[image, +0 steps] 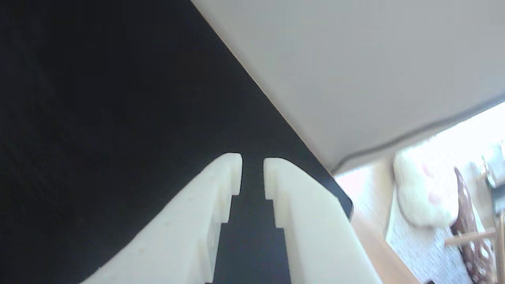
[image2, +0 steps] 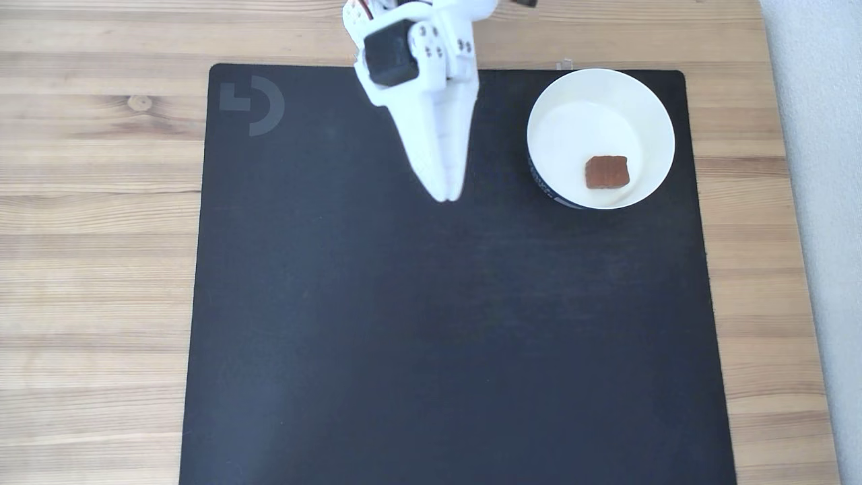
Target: Pick up the toy and place it on the plate
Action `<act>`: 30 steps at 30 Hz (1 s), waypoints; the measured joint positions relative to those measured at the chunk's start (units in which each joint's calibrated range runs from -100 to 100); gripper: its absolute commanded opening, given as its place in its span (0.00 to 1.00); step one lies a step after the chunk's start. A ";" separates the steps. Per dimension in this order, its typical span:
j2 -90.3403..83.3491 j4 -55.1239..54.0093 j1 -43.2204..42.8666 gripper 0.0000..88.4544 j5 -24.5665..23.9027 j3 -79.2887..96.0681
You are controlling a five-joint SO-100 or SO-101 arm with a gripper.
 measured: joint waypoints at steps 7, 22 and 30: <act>-13.74 -2.87 8.07 0.03 10.81 15.02; -18.48 7.26 8.32 0.03 21.21 21.16; -18.48 19.50 8.66 0.03 23.42 21.16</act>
